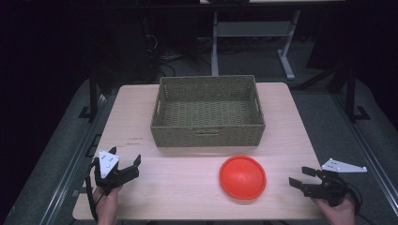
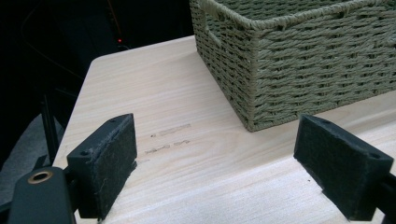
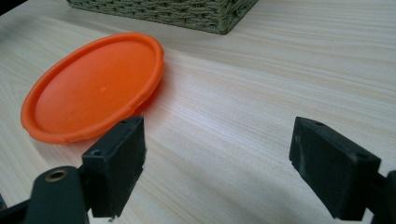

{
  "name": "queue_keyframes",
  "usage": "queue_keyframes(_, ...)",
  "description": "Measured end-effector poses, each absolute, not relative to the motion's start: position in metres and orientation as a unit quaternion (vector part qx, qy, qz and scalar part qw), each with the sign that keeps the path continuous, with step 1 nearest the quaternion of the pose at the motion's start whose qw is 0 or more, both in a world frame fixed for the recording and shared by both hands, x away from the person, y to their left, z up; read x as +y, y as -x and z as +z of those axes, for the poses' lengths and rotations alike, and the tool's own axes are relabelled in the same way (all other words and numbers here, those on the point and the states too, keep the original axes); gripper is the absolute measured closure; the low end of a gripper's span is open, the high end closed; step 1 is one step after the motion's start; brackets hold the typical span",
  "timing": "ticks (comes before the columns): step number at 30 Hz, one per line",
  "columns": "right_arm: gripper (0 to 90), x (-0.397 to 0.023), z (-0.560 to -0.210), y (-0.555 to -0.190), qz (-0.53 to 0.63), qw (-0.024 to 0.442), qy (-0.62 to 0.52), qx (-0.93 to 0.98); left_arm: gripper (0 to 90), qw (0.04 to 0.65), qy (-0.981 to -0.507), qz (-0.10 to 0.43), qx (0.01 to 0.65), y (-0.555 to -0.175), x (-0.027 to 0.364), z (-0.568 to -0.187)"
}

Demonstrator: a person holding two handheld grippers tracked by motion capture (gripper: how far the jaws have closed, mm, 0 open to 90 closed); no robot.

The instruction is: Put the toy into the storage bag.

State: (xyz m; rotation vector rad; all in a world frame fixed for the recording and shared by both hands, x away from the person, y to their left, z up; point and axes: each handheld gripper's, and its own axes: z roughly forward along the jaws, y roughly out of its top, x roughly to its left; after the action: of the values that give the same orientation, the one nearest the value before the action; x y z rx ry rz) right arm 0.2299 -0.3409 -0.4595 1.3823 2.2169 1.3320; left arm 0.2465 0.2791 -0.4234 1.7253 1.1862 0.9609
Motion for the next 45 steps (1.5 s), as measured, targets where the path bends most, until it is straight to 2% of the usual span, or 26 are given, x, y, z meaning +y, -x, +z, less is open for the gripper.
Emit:
queue_keyframes(26,16.8,-0.320,-0.450,-0.233,0.454,0.097,-0.432,0.774,12.7,0.408,-0.694,0.383,0.453,-0.246,0.274,-0.424)
queue_keyframes(45,17.1,-0.294,-0.444,-0.247,0.432,0.058,-0.413,0.800,12.7,0.407,-0.695,0.382,0.453,-0.247,0.274,-0.424)
